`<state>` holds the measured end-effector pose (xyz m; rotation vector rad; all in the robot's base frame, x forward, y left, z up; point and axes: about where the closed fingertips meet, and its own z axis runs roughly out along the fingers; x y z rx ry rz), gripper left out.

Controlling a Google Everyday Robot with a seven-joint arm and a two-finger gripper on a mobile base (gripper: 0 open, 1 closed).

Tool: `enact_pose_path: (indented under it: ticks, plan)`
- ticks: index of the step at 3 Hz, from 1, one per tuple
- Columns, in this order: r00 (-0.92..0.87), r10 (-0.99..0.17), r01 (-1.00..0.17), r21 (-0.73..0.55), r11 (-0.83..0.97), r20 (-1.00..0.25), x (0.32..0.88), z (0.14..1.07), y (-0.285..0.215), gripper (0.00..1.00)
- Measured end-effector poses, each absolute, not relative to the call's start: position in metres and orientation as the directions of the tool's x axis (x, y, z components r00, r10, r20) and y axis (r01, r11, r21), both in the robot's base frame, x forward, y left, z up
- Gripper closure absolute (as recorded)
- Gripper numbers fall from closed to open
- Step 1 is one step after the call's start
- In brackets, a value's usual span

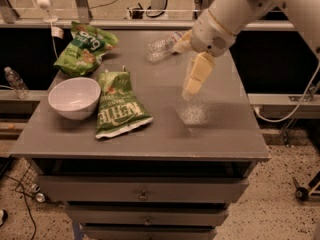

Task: Move green jalapeno chip bag near white bowl

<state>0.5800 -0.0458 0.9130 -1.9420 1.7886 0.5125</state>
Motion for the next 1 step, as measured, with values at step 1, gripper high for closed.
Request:
enact_pose_path:
  ticks: [1]
  plan:
    - [-0.04, -0.844, -0.991, -0.084, 0.1, -0.535, 0.5606, 0.9139, -0.0985, 0.0]
